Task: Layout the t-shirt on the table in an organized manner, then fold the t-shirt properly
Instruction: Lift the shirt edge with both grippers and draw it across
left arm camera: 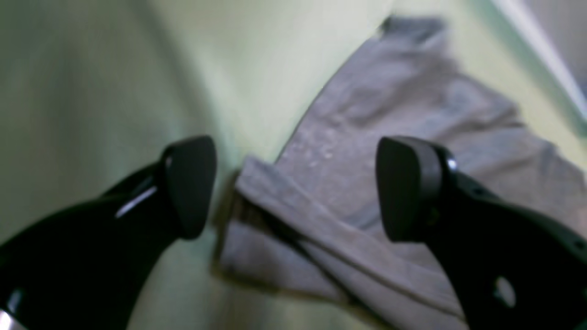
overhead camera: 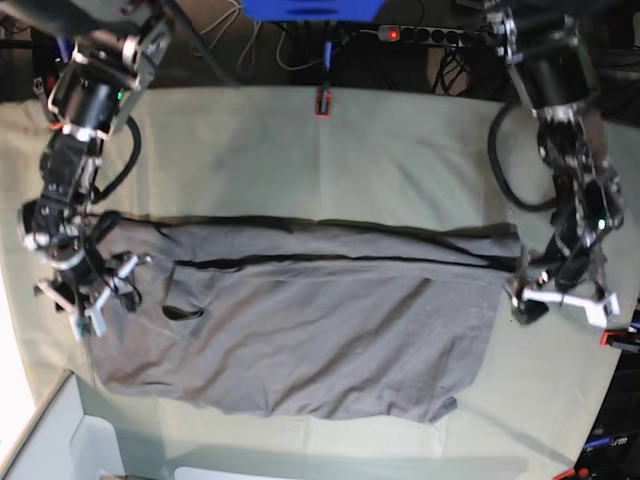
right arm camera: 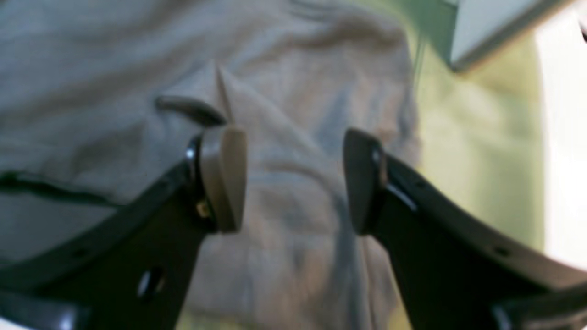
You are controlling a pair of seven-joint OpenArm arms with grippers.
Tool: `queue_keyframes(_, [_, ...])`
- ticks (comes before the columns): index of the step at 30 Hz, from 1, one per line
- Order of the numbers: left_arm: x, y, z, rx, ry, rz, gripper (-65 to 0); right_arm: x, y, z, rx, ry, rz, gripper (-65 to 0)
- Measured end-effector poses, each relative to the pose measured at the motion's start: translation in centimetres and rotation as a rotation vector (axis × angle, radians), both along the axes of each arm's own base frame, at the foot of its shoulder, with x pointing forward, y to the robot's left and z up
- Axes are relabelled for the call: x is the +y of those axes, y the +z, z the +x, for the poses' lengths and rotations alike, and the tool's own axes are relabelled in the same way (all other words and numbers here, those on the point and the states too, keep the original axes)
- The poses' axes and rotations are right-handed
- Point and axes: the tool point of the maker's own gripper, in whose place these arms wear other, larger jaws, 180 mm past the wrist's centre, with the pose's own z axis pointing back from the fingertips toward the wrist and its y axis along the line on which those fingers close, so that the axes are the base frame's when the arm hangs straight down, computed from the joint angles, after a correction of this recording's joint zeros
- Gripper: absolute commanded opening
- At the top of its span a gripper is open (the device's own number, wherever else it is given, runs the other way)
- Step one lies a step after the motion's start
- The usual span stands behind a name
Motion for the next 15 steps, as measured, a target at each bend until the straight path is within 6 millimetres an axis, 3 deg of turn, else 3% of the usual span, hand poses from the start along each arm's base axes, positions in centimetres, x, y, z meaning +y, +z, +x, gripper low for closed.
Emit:
queue_keyframes(3, [-0.5,-2.7,-3.1,0.073,0.015,-0.018,-12.4,1.0,-0.5,-1.8,0.005,0.004,-0.001,-31.0])
queue_keyframes(6, [-1.4,-5.1,-4.9,0.139,0.008,-0.045,-12.4,1.8,-1.1,-3.6,0.014,0.009,0.005,-31.0])
queue_keyframes(9, [-1.2,-6.4,-5.1,0.153,0.021,-0.051,-12.4,1.7,-2.7,-5.4,0.069,0.004,-0.002,-31.0])
queue_keyframes(15, [-1.0,-7.9,-4.9,0.16,0.047,-0.056,-12.5,1.9,-3.2,-6.0,0.077,0.007,0.003,-31.0])
